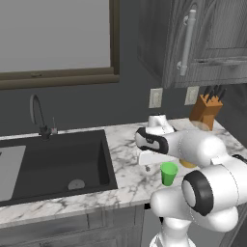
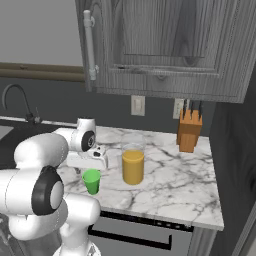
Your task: Place the pitcher and cup on the dining counter for serving.
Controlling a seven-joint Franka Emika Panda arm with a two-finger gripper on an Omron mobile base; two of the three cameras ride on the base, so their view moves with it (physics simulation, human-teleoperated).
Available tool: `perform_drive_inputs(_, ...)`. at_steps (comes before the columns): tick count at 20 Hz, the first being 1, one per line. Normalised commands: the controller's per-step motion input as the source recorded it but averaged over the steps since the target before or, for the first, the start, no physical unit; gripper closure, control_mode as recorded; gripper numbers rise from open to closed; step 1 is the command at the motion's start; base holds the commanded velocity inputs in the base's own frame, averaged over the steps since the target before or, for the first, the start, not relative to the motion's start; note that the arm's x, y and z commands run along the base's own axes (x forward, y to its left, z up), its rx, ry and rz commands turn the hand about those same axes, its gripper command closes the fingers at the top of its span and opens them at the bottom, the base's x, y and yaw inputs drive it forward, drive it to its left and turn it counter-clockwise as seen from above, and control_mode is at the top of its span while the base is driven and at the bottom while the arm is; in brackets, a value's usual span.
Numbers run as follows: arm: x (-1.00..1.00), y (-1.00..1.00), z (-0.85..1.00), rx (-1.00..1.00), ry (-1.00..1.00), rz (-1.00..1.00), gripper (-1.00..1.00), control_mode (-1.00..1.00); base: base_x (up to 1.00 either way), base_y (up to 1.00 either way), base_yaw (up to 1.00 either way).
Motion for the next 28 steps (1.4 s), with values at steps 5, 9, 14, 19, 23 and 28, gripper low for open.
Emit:
perform_drive_inputs(5,-0.04,0.0,0.0,0.0,-0.02,0.0,-1.0,-1.0,0.0,0.0,0.0)
perform_drive_inputs(9,0.04,0.0,0.08,0.0,-0.01,0.0,-1.0,-1.0,0.0,0.0,0.0)
perform_drive_inputs(14,0.0,0.0,0.65,0.0,-0.01,0.0,-1.0,-1.0,0.0,0.0,0.0)
perform_drive_inputs(19,0.0,0.0,0.65,0.0,-0.02,-0.01,-1.0,-1.0,0.0,0.0,0.0)
perform_drive_inputs(23,-0.49,-0.03,0.01,-0.01,0.0,-0.04,-1.0,-1.0,0.0,0.0,0.0)
perform_drive_inputs(28,-0.44,-0.01,-0.21,-0.04,0.07,0.0,-1.0,-1.0,0.0,0.0,0.0)
